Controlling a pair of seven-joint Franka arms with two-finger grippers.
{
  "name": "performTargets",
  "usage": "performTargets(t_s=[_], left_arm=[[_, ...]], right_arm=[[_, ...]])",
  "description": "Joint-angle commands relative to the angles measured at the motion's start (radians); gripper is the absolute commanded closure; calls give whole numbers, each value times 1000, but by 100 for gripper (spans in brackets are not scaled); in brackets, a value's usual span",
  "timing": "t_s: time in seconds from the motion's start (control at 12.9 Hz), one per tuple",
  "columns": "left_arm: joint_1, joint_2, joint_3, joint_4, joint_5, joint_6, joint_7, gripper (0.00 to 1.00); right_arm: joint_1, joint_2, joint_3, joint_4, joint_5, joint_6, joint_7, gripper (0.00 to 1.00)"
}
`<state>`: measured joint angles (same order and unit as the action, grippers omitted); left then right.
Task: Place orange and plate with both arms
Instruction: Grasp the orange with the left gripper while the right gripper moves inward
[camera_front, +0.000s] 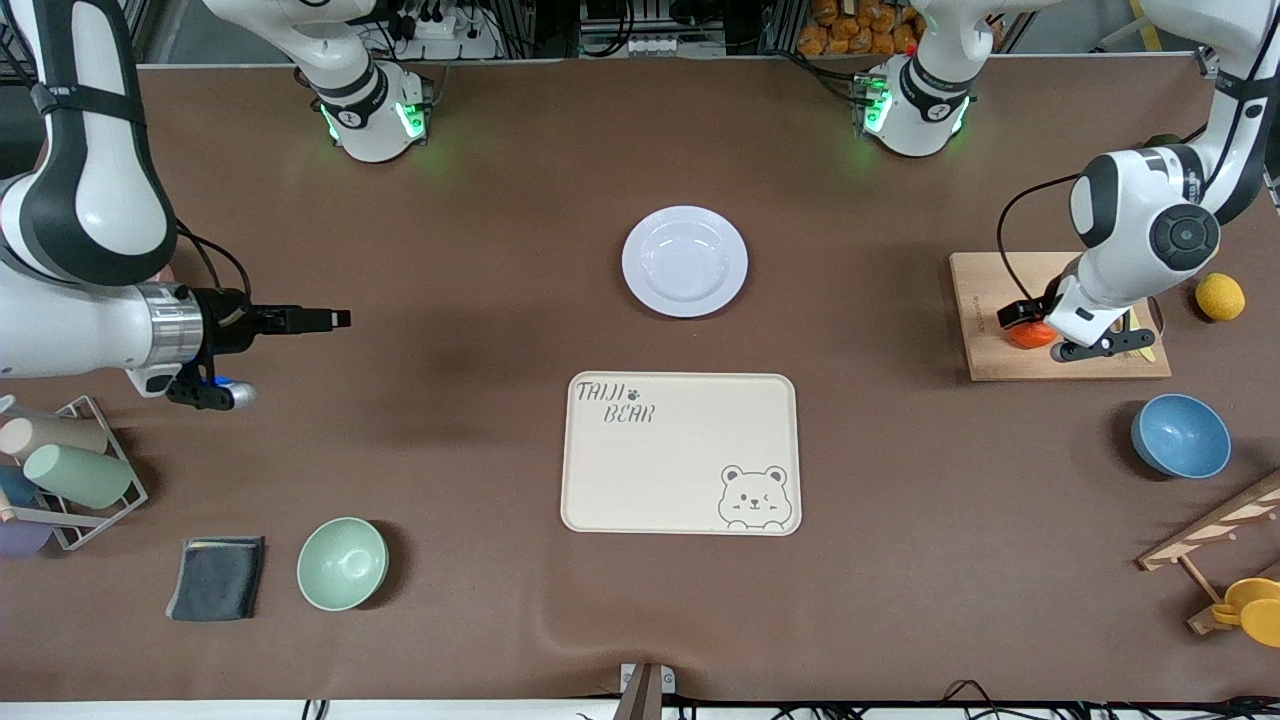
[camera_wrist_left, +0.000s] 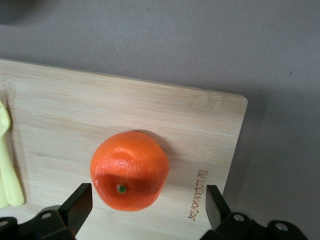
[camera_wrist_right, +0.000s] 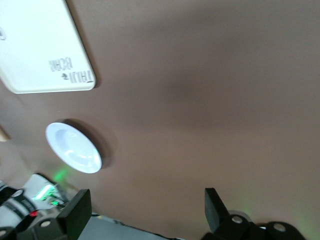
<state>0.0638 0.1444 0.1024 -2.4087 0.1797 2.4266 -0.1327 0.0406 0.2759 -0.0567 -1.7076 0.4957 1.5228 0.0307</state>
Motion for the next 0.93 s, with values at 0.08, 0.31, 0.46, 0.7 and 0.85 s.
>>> performTargets(t_s=[0.08,0.31,0.46,0.7,0.85], left_arm=[[19,34,-7,5,55,32,8,0],[36,38,-7,5,84,32,7,0],[37,53,-7,6,104,32,7,0],[60,76,-7,8,112,58,7,0],[71,102,-7,8,122,93,7,0]], right_arm=[[-4,17,5,-32,104,10,14,0],[-2,37,6,-33,147,10,2,0],[-1,37,8,-46,190,8,2,0],[21,37,8,-131,283,92,-57,0],[13,52,8,-171,355,103,-138,0]])
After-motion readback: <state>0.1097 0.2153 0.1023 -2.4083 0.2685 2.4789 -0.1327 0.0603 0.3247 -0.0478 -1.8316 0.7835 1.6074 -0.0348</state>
